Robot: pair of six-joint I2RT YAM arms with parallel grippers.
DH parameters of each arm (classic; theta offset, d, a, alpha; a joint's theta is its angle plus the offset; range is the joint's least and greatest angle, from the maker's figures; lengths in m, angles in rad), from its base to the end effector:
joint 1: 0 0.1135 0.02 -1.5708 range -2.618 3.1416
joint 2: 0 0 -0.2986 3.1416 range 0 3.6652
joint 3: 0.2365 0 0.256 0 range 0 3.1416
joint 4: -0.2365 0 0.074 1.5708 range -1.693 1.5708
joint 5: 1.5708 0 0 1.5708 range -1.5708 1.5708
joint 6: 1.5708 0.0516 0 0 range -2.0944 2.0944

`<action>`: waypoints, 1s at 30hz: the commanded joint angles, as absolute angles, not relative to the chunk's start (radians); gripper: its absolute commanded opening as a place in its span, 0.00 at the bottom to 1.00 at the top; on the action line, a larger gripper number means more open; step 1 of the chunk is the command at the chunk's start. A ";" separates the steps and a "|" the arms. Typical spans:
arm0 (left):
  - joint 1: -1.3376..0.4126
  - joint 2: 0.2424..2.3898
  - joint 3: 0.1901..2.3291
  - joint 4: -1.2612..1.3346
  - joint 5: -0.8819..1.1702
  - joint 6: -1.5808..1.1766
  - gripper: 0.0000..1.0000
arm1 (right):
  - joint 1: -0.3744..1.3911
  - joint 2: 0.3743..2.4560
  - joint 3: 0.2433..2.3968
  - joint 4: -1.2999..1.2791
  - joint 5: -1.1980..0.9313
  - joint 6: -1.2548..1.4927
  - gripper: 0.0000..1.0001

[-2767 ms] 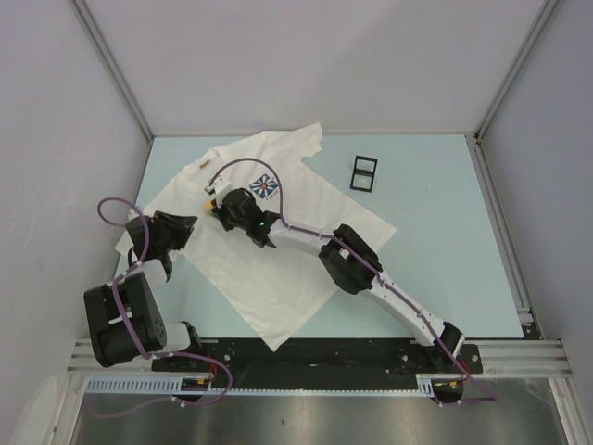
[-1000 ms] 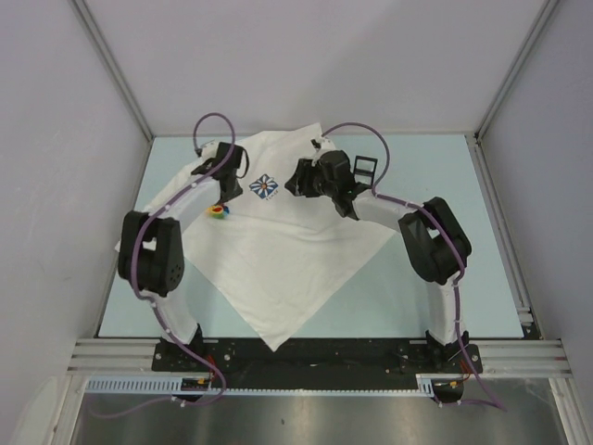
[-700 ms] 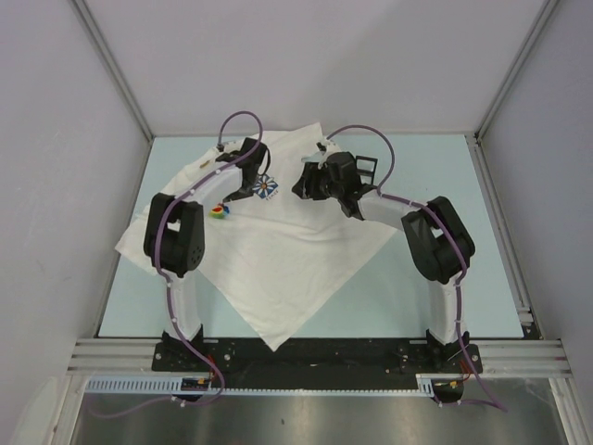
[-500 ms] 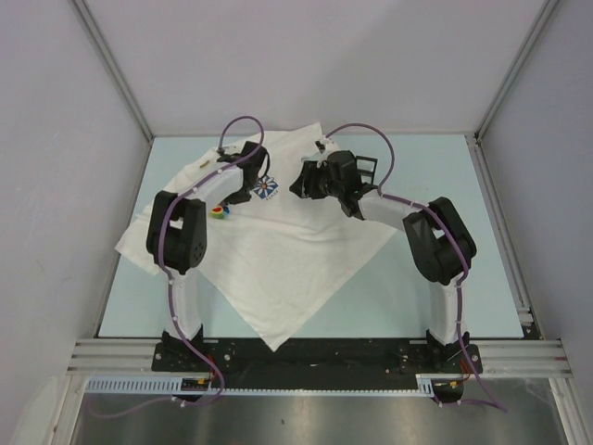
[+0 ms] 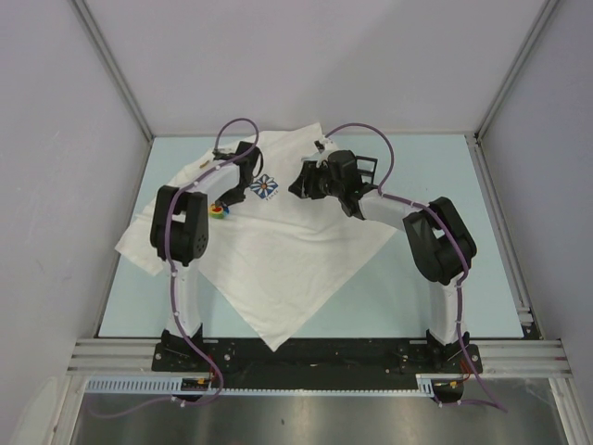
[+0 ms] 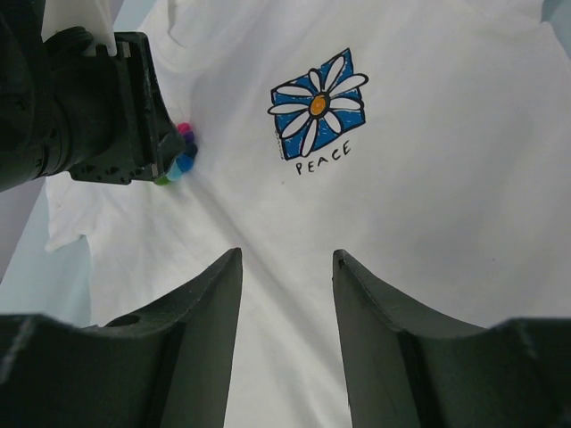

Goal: Remove the brooch from the garment

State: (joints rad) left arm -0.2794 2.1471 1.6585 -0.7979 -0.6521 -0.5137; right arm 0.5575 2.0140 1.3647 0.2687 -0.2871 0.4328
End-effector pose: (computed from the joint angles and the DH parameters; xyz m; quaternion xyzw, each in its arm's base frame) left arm 0.4536 -0.0976 0.1896 -0.1547 0.9260 0.2406 0.2463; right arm 0.4142 0.2754 0.2347 -0.1311 0.8130 0.3679 0.4319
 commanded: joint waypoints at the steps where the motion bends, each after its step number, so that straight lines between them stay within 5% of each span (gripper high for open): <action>1: -0.272 2.152 1.643 -0.758 -0.669 -0.479 0.43 | 0.557 1.987 1.368 0.322 -0.308 0.423 0.49; 10: -0.270 2.178 1.651 -0.746 -0.650 -0.472 0.52 | 0.569 1.999 1.368 0.347 -0.313 0.426 0.49; 19: -0.265 2.192 1.660 -0.804 -0.632 -0.500 0.45 | 0.569 2.006 1.371 0.347 -0.314 0.428 0.49; 23: -0.264 2.174 1.643 -0.793 -0.623 -0.489 0.32 | 0.572 2.013 1.379 0.344 -0.318 0.425 0.49; 28: -0.256 2.138 1.620 -0.762 -0.600 -0.486 0.01 | 0.575 2.051 1.413 0.311 -0.331 0.425 0.49; 30: -0.256 2.097 1.594 -0.744 -0.594 -0.492 0.00 | 0.577 2.066 1.437 0.290 -0.341 0.420 0.49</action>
State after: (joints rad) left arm -0.2668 2.1754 1.6405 -0.7486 -0.6403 -0.4866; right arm 0.5697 2.0342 1.3731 0.2932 -0.3145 0.4328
